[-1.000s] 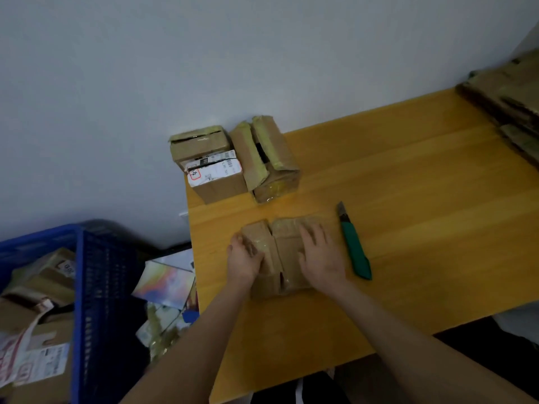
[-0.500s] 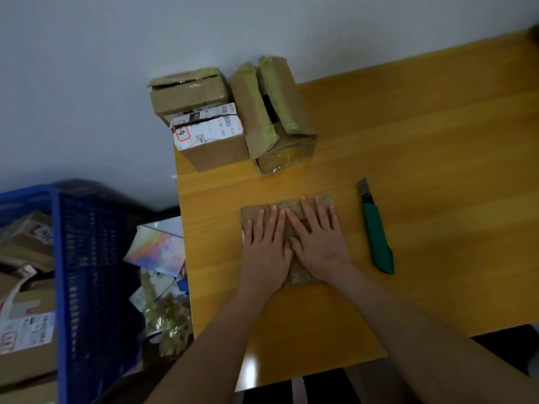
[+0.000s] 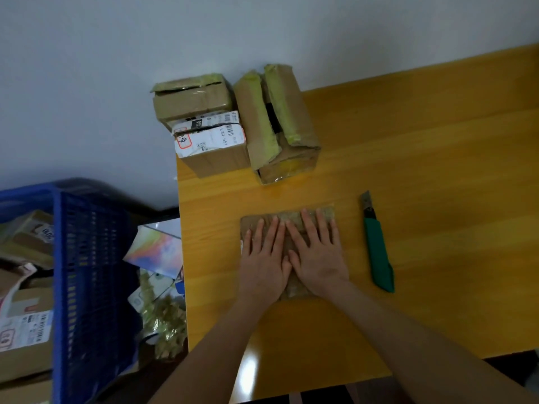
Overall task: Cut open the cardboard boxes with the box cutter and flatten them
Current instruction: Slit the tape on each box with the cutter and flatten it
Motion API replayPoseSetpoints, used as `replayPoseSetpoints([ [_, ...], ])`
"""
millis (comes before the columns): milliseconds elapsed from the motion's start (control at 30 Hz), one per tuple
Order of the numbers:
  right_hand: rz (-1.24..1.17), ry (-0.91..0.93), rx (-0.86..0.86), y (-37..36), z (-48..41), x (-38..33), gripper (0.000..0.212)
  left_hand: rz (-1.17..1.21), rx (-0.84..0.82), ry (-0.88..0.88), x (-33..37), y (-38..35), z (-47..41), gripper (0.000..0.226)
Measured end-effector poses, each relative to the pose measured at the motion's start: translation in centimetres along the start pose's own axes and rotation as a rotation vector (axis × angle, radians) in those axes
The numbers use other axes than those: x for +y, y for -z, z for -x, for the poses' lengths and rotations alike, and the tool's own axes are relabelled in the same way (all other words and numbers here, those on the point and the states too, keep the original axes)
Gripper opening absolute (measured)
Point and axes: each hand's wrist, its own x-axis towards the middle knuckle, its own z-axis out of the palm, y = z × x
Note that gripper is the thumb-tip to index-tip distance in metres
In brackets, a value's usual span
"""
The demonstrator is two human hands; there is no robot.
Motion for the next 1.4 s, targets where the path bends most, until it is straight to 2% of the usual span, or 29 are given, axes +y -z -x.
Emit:
replayPoseSetpoints([
  [433, 0.017, -0.003, -0.053, 1.4, 0.2, -0.2, 0.055, 0.012, 0.01, 0.02, -0.2, -0.5, -0.1, 0.059],
  [533, -0.024, 0.037, -0.168, 2.8, 0.7, 0.3, 0.054, 0.073, -0.055, -0.007, -0.7, 0.4, -0.2, 0.062],
  [633, -0.203, -0.197, -0.225, 5.3, 4.0, 0.6, 0.063, 0.247, -0.059, 0.062, -1.1, 2.2, 1.0, 0.065],
  [700, -0.391, -0.405, -0.195, 6.2, 6.1, 0.7, 0.071, 0.403, -0.001, 0.263, -0.9, 3.6, 2.7, 0.075],
  [767, -0.596, -0.525, -0.183, 6.6, 7.4, 0.2, 0.079, 0.656, -0.02, 0.467, -0.4, 4.5, 4.1, 0.075],
  [867, -0.939, -0.736, -0.171, 7.5, 8.0, -1.2, 0.088, 0.859, -0.037, 0.556, 0.8, 5.2, 4.8, 0.066],
  [967, -1.079, -0.86, -0.112, 8.9, 8.6, -1.4, 0.088, 1.023, -0.04, 0.633, 1.8, 6.5, 4.1, 0.065],
  [1067, -1.146, -0.916, -0.028, 11.0, 9.7, 1.0, 0.068, 1.138, -0.047, 0.65, 3.1, 7.9, 3.1, 0.069],
  [1133, -1.169, -0.932, 0.03, 12.3, 10.6, 3.4, 0.061, 1.203, -0.098, 0.64, 4.8, 8.9, 2.4, 0.066],
  [1267, -1.167, -0.934, 0.141, 14.9, 12.6, 8.5, 0.072, 1.208, -0.228, 0.519, 9.5, 10.6, 0.7, 0.041],
  [1400, -1.071, -0.939, 0.207, 16.4, 14.7, 14.5, 0.07, 1.143, -0.21, 0.442, 15.2, 11.9, -1.4, 0.033],
])
